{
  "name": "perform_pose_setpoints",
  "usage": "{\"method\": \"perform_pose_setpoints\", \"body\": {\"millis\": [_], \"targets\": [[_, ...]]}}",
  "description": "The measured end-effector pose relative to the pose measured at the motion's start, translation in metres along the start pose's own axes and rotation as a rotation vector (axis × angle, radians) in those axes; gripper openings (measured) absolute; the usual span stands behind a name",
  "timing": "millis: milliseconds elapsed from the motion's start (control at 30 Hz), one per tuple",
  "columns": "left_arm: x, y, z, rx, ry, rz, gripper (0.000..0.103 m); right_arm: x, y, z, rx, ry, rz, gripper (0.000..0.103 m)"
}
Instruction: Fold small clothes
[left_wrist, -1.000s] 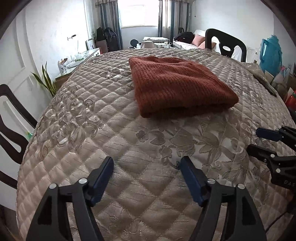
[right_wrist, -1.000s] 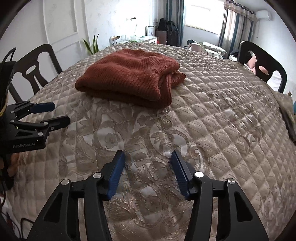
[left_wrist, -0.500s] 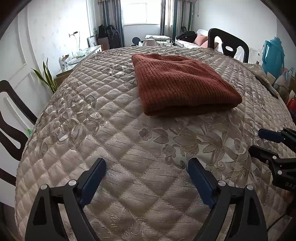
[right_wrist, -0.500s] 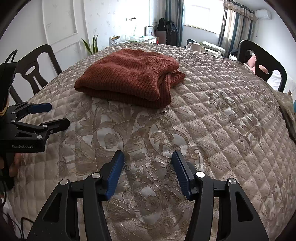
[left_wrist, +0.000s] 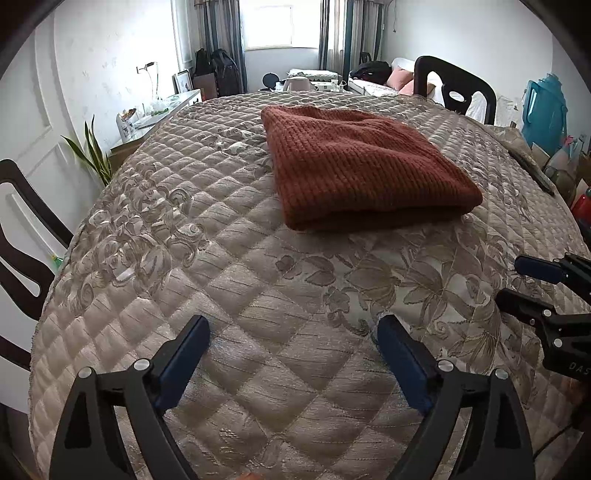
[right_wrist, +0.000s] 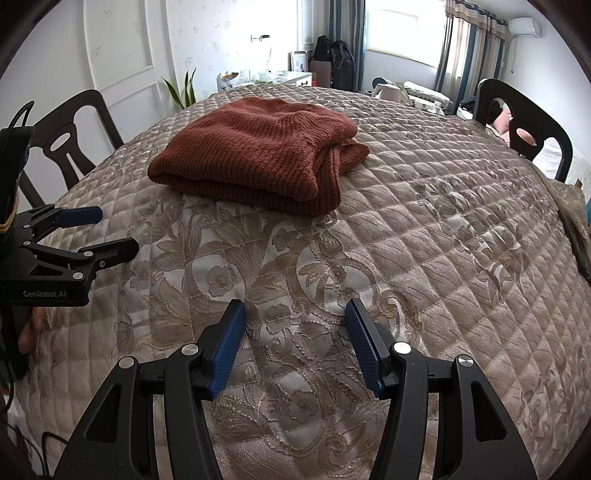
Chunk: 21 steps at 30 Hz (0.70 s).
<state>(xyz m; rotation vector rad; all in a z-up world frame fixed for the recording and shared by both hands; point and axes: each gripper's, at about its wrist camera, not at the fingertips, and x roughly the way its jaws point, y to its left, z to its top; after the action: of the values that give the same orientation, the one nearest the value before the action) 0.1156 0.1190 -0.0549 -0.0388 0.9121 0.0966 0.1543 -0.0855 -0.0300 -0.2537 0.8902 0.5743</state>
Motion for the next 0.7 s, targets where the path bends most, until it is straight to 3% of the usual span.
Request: {"method": "perform_pose_setpoints", "body": {"millis": [700], "targets": [[0.0008,-0.0031,0.0001,0.001,0.003,-0.007,0.097,0.0001,-0.0001,0.0001,0.0,0.0,0.0,0.057]]}}
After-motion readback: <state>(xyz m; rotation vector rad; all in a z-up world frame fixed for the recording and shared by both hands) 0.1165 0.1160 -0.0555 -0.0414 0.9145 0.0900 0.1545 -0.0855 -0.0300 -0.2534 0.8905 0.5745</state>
